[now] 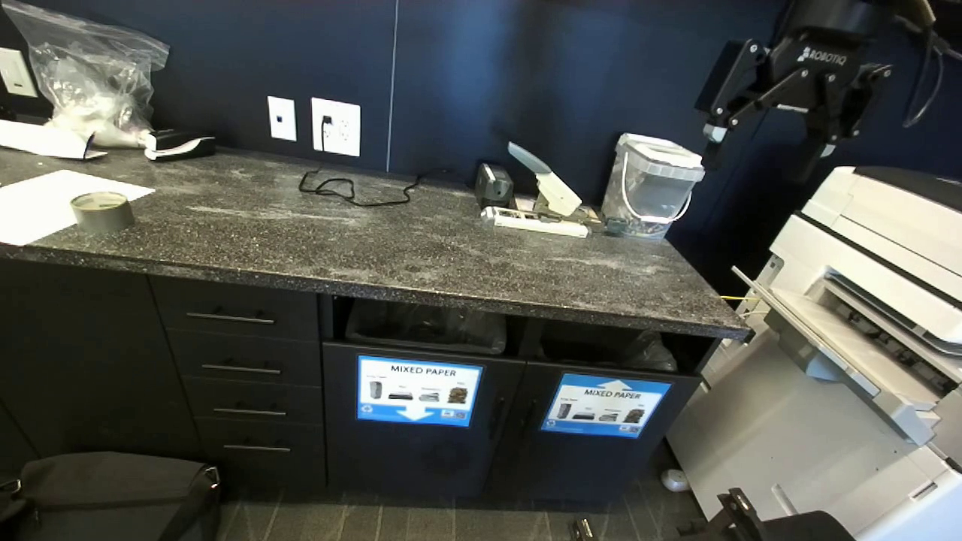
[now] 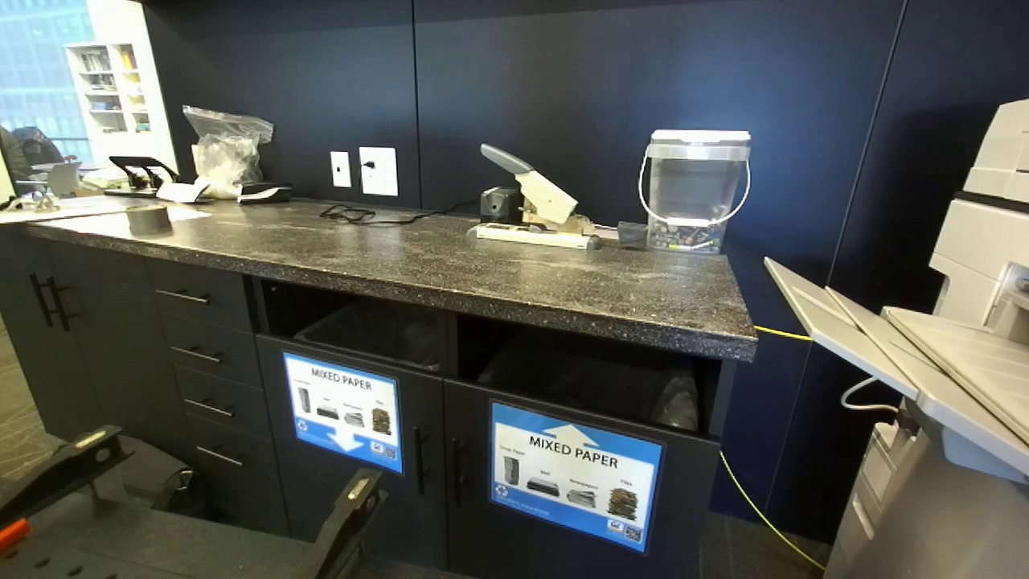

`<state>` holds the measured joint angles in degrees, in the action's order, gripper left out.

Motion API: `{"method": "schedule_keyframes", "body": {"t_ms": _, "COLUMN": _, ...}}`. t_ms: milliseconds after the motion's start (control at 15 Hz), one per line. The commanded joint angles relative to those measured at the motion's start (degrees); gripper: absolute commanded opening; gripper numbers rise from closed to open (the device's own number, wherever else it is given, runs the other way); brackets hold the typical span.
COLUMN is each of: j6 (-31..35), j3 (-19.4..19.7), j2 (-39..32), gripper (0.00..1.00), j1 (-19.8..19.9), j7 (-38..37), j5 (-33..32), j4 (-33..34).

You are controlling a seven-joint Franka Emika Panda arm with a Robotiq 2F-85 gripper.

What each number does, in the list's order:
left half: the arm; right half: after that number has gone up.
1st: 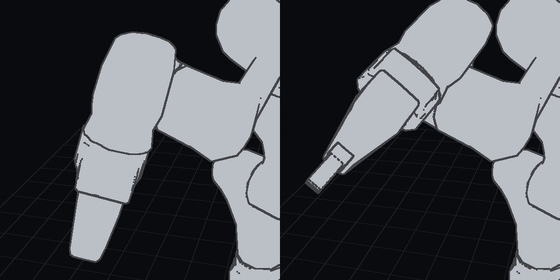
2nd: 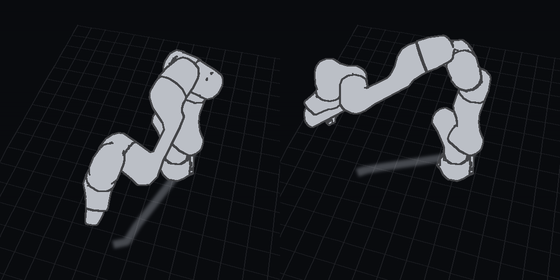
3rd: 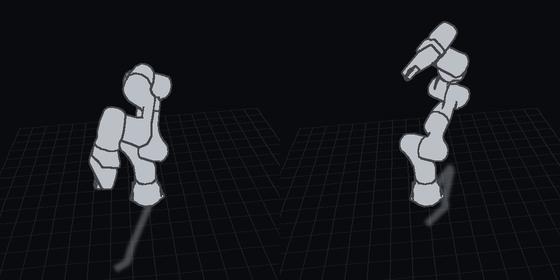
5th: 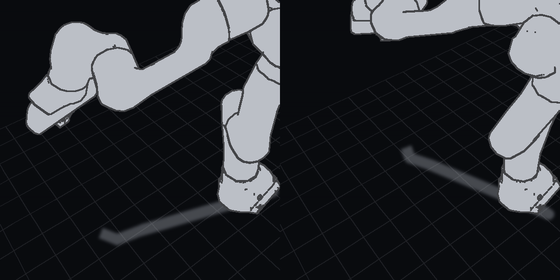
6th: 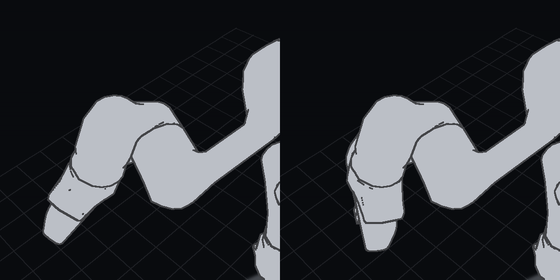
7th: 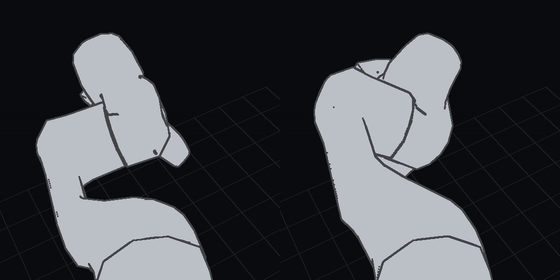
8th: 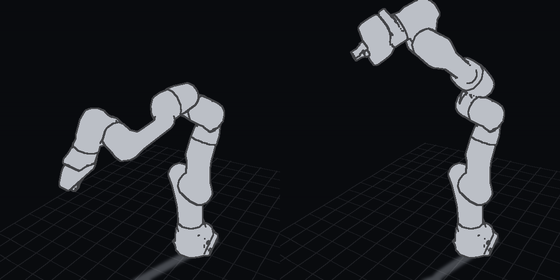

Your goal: Put the tissues inside the rubbish.

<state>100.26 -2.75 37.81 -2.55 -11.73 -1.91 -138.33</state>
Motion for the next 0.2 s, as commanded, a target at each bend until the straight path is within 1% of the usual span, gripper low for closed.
{"method": "schedule_keyframes", "body": {"t_ms": 0, "j6": -0.14, "j3": -0.98, "j2": -0.02, "gripper": 1.0, "j1": 0.91, "j7": 0.64, "j5": 0.41, "j4": -0.38}}
{"method": "schedule_keyframes", "body": {"t_ms": 133, "j6": -0.14, "j3": -1.17, "j2": -0.02, "gripper": 1.0, "j1": 0.84, "j7": 0.75, "j5": 0.36, "j4": -0.78}}
